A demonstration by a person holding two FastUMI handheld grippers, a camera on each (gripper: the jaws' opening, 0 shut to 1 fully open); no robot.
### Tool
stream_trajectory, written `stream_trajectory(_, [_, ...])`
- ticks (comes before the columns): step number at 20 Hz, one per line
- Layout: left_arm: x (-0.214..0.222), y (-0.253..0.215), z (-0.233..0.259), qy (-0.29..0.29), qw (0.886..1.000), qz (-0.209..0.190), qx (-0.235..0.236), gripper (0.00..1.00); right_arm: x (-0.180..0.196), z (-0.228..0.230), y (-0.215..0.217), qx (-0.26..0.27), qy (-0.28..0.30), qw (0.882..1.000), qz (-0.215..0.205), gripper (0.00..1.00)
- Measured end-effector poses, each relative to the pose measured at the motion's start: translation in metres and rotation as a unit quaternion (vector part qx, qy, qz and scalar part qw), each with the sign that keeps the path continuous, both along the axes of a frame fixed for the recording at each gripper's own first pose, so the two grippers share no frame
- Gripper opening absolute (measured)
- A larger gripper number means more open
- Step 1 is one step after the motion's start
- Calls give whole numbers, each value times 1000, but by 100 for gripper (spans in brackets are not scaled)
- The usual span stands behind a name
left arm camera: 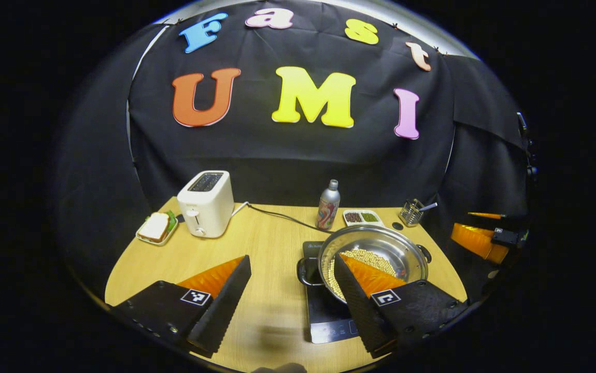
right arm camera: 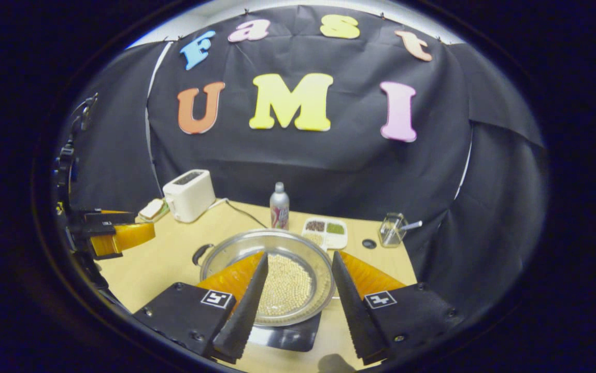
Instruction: First push the handle of the pot to place it horizontally, then grasp the pot with both hands and set it on the induction cooktop.
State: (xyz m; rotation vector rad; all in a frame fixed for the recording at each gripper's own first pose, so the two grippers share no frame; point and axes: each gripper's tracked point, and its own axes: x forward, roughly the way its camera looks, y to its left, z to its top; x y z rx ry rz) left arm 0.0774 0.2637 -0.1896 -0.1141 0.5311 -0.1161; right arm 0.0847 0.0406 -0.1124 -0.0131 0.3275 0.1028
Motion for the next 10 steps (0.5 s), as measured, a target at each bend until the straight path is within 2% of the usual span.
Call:
stream_trajectory(1, [-3, 11, 15, -15, 1000, 7, 6, 96, -6, 22, 3, 0, -21, 1000, -1, 78])
stream_trajectory(3, [-7, 27, 48, -46, 999, 16, 10, 96, -19, 62, 10, 6, -60, 998, -1, 87])
stream_trajectory(4, [-11, 35, 63, -61, 998, 19, 11, 96, -25, 81, 14, 11, -78, 997, 0, 100])
stream_trajectory(10, [-27, 79, 178, -173, 983, 54, 17, 96, -67, 171, 22, 51, -165, 985, 5, 100])
